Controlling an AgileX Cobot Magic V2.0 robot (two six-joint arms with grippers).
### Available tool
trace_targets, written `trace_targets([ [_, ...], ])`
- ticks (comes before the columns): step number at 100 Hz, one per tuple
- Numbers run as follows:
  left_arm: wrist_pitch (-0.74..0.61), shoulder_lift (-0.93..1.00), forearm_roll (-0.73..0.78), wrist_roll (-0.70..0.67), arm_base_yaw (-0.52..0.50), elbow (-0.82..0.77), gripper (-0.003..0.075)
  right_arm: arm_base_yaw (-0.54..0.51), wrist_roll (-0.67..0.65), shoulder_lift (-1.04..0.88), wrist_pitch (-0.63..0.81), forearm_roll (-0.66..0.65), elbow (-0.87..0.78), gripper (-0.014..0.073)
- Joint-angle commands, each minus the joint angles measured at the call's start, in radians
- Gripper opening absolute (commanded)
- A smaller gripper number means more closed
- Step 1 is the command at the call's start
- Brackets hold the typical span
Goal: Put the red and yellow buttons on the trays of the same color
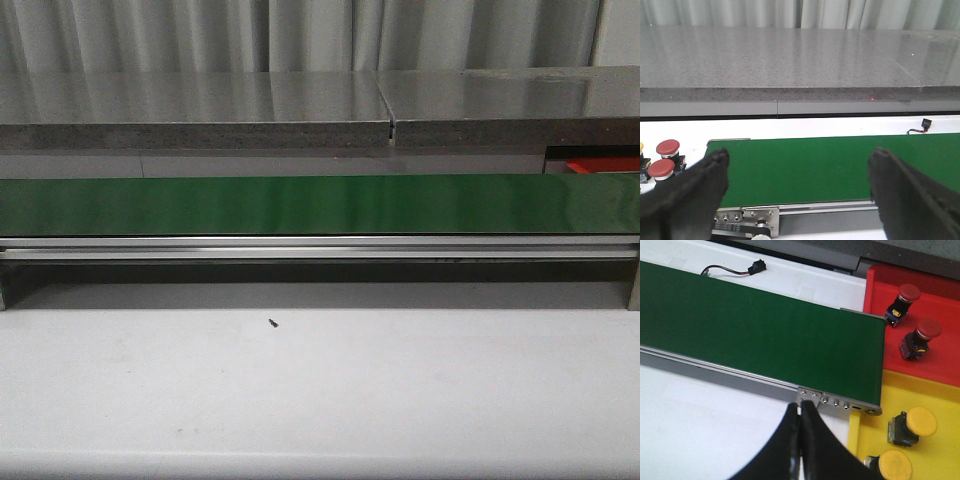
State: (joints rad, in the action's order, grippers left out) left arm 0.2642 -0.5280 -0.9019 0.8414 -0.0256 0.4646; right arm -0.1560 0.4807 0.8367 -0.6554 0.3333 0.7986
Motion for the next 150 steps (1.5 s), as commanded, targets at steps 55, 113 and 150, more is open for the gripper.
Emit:
trace_targets([
  [55, 0.312, -0.630, -0.013, -0.237, -0.399, 0.561, 0.0608, -0.001, 0.008, -0.008, 0.056, 0.018, 0.023, -0.0069],
  [113, 0.521, -1.312, 0.028, -0.345, -0.494, 0.994, 0.0608, -0.001, 0.008, -0.008, 0.056, 0.018, 0.023, -0.0069],
  [150, 0.425, -1.345, 0.134, -0.371, -0.494, 0.995, 0.0608, -0.001, 0.008, -0.008, 0.057, 0.018, 0.023, -0.0069],
])
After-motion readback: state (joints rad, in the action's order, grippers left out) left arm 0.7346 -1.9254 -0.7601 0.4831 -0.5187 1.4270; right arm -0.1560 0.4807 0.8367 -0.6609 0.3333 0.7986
